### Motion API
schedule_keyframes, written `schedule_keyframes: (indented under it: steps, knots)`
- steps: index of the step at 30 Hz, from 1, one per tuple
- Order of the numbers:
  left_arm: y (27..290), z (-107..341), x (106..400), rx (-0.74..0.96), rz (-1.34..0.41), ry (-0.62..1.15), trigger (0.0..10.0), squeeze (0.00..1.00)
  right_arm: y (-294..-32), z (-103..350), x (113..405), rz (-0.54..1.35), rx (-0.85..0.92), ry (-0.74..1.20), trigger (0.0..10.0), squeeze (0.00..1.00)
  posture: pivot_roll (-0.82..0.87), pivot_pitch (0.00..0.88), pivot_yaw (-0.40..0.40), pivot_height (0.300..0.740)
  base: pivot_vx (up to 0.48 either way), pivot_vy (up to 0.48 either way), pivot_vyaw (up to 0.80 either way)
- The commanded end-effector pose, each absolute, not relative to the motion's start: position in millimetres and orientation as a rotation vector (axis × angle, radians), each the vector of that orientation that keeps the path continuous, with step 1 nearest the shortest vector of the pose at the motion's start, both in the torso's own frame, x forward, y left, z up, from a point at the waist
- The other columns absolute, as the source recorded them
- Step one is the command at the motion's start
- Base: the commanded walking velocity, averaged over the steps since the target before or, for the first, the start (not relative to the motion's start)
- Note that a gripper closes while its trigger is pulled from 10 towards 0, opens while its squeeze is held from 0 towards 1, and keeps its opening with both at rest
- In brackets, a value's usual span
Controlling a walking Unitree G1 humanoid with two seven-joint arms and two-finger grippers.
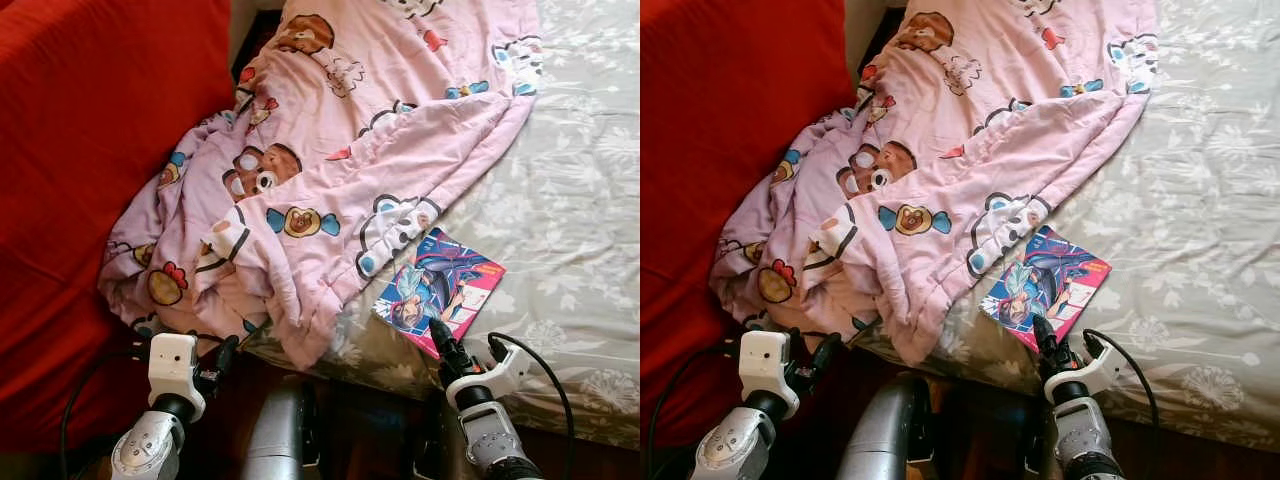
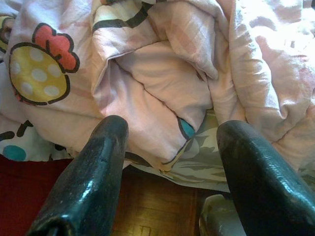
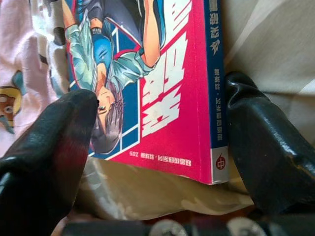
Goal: Clean up the room
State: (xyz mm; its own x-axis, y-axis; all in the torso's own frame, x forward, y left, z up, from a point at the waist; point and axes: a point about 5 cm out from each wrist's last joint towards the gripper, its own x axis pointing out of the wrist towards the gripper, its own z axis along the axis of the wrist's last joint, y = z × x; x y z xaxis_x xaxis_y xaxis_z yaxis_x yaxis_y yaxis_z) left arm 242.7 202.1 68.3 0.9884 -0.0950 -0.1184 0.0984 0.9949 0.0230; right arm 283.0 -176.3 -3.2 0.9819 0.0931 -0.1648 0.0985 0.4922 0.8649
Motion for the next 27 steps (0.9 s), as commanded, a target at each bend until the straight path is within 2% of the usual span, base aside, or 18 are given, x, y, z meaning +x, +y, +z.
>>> schedule_keyframes:
  steps: [1,10,11,12,27]
  knots:
    - [208.4,60.5,235.4,0.047,-0.09,0.164,10.0,0.0,-158.1,-20.6,266.8,0.018,1.118,0.305,10.0,0.0,0.25,0.346,0.198,0.626,0.0,0.0,0.0]
    - [207.9,59.8,233.5,0.053,-0.093,0.169,10.0,0.0,-154.4,-23.0,264.2,0.026,1.124,0.322,10.0,0.0,0.25,0.353,0.196,0.626,0.0,0.0,0.0]
    - [208.0,59.6,233.5,0.053,-0.092,0.17,10.0,0.0,-154.5,-22.9,264.3,0.025,1.12,0.32,3.5,0.0,0.25,0.353,0.195,0.626,0.0,0.0,0.0]
    - [208.1,59.6,233.4,0.053,-0.092,0.17,10.0,0.0,-154.5,-22.7,264.3,0.026,1.123,0.317,0.0,0.0,0.25,0.353,0.195,0.626,0.0,0.0,0.0]
    - [203.5,58.0,242.6,0.047,-0.093,0.162,10.0,0.0,-159.8,-18.8,268.7,0.03,1.108,0.302,0.0,0.0,0.23,0.324,0.177,0.626,0.0,0.0,0.0]
